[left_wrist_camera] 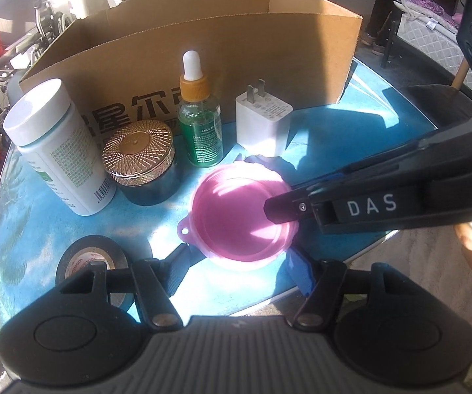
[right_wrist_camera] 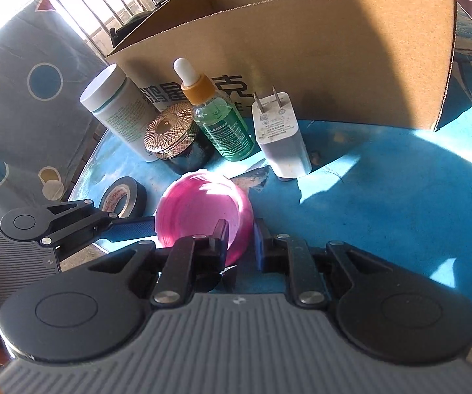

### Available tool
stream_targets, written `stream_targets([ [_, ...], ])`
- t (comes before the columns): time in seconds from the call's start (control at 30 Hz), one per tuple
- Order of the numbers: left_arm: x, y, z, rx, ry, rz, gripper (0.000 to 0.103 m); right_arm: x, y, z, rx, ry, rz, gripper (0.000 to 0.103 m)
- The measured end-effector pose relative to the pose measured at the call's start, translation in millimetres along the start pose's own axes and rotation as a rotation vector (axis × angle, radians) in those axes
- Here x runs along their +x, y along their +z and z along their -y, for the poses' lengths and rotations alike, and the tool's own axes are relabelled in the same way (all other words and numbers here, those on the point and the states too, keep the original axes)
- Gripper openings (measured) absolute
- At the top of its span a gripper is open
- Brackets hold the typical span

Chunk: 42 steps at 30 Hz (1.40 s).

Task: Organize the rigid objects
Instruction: 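Lift the pink bowl with the right tool and carry it over the box, then open the right tool to release the pink bowl into the box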

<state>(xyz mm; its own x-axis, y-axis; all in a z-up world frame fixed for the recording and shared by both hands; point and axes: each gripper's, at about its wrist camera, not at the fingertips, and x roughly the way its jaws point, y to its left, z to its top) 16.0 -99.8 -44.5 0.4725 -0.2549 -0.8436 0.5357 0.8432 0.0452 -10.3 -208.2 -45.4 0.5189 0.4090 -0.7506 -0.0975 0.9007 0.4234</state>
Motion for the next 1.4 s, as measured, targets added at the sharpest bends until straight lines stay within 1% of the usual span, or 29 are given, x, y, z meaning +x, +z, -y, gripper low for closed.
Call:
stream_targets([
  [0.23,-1,1,1,-0.006,0.002,0.013,0.064,-4,-1,-5,-0.011,-0.002,0.001,0.014],
  [0.37,-18,0,-1,-0.009,0.004,0.039,0.063,-16,1,-16,-0.027,0.0,0.019,0.014],
  [0.43,-35,1,-2,-0.004,0.016,0.072,0.063,-25,3,-24,-0.04,0.005,0.038,0.014],
  [0.53,-60,8,-3,0.007,0.05,0.132,0.063,-47,11,-41,-0.079,0.014,0.096,0.014],
  [0.63,-84,20,-6,0.012,0.076,0.194,0.063,-68,24,-56,-0.123,0.024,0.168,0.014],
  [0.73,-103,39,-12,0.023,0.091,0.263,0.063,-87,40,-65,-0.162,0.03,0.235,0.014],
  [0.8,-109,54,-16,0.03,0.094,0.289,0.063,-97,57,-68,-0.184,0.032,0.267,0.014],
  [0.9,-108,81,-21,0.031,0.081,0.302,0.063,-103,85,-66,-0.202,0.031,0.284,0.014],
  [1.0,-97,111,-34,0.002,0.048,0.27,0.063,-101,120,-55,-0.189,0.04,0.257,0.014],
  [1.07,-83,131,-45,-0.018,0.024,0.226,0.063,-91,150,-44,-0.158,0.055,0.211,0.015],
  [1.13,-65,149,-57,-0.035,0.002,0.168,0.063,-76,175,-32,-0.125,0.07,0.151,0.015],
  [1.17,-56,157,-63,-0.041,-0.007,0.138,0.063,-62,192,-24,-0.089,0.08,0.104,0.015],
  [1.27,-24,177,-84,-0.067,-0.031,0.039,0.063,-28,224,-4,-0.028,0.103,-0.011,0.015],
  [1.4,12,195,-99,-0.081,-0.033,-0.065,0.063,20,251,7,0.007,0.096,-0.133,0.015],
])
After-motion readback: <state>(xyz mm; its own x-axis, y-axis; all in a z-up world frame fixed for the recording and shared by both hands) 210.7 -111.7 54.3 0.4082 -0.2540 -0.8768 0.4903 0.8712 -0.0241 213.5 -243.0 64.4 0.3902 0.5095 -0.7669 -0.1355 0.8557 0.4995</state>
